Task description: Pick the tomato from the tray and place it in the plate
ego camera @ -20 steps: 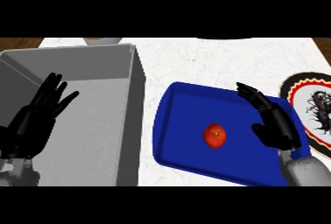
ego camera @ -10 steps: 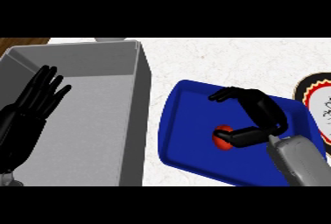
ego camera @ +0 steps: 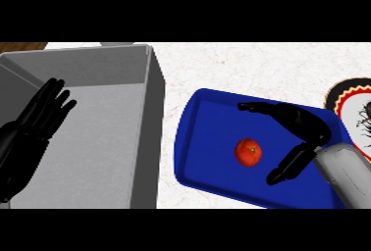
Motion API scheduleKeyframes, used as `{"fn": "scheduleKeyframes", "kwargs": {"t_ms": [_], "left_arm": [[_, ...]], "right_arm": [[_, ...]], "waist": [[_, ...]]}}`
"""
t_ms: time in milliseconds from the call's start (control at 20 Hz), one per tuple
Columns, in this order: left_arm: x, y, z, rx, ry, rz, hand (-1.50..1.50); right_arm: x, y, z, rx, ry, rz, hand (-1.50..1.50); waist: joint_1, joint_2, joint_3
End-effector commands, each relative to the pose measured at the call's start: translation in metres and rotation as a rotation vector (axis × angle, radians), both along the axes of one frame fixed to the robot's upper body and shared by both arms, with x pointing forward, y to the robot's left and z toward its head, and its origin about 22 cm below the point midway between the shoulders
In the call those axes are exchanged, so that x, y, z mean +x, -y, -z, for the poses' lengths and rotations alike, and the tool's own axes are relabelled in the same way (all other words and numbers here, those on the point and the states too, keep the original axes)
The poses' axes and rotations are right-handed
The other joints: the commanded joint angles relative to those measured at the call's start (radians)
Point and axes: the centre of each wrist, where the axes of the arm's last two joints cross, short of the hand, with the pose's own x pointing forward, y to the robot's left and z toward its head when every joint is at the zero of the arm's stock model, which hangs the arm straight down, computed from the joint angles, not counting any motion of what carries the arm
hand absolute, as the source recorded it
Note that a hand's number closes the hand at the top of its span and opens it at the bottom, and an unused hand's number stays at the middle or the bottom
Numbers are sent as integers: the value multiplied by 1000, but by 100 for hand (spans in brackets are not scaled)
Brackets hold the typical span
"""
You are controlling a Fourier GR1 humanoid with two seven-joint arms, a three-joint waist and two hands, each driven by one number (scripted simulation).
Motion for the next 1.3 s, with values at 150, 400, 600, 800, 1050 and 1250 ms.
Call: {"fn": "scheduleKeyframes", "kwargs": {"t_ms": [150, 400, 600, 800, 1050, 1250], "left_arm": [[10, -16, 46, 81, -143, -117, 0], [12, -14, 49, 76, -137, -121, 0], [11, -14, 47, 72, -142, -107, 0], [13, -12, 51, 85, -155, -120, 0], [14, -16, 55, 73, -155, -138, 0], [16, -8, 55, 72, -147, -127, 0]], "right_arm": [[16, 15, -13, -112, 109, -109, -150], [17, 9, -19, -273, 132, -174, -150], [18, 12, -18, -378, 155, -209, -150], [23, -2, -22, -468, 274, -199, -150], [20, -17, -5, -568, 321, -202, -150], [29, -31, -11, -639, 361, -226, -150]], "waist": [[-17, 21, -59], [-32, 17, -62], [-30, 16, -61], [-44, 11, -61], [-47, 13, -63], [-50, 12, -63]]}}
